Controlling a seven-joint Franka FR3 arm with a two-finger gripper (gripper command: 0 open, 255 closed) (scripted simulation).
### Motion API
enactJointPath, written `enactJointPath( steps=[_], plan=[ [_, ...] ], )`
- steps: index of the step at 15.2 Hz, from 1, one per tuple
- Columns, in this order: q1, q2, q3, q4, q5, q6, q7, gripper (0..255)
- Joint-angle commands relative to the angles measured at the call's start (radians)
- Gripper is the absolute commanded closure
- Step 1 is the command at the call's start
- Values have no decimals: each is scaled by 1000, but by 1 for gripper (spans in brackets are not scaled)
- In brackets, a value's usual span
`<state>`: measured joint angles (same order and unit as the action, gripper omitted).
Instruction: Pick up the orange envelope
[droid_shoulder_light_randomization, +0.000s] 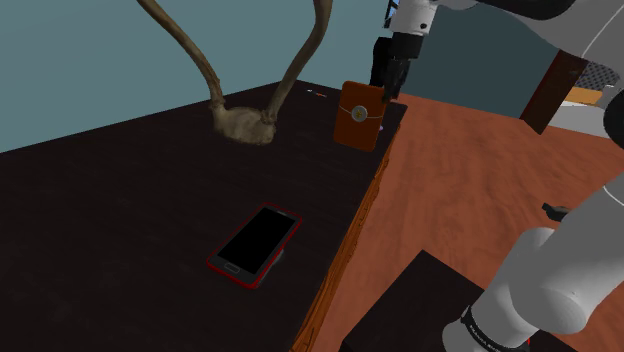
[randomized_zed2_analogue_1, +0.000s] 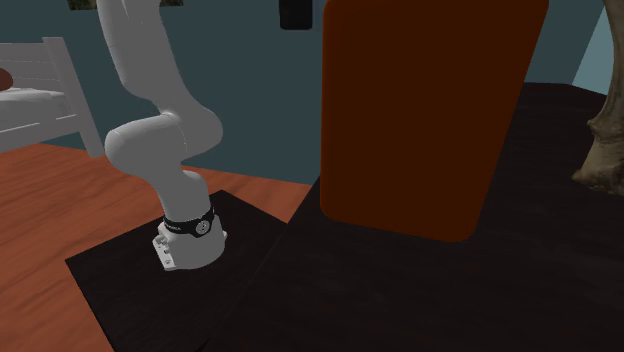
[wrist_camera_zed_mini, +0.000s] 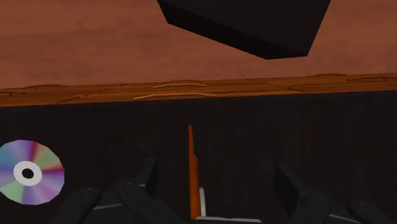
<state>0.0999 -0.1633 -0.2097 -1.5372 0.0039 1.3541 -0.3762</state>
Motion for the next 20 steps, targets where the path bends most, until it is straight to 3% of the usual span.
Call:
enactJointPath(
  steps=[1, 3, 12, 13, 20],
  plan=[
    [2, 102, -14, 155, 26, -46, -59, 0],
    [-5, 185, -25, 289, 52, -92, -108, 0],
    [1, 113, -15, 91, 34, 37, -101, 0],
    [1, 113, -16, 91, 34, 38, -102, 255],
    [1, 114, -16, 92, 34, 37, -103, 255]
  ],
)
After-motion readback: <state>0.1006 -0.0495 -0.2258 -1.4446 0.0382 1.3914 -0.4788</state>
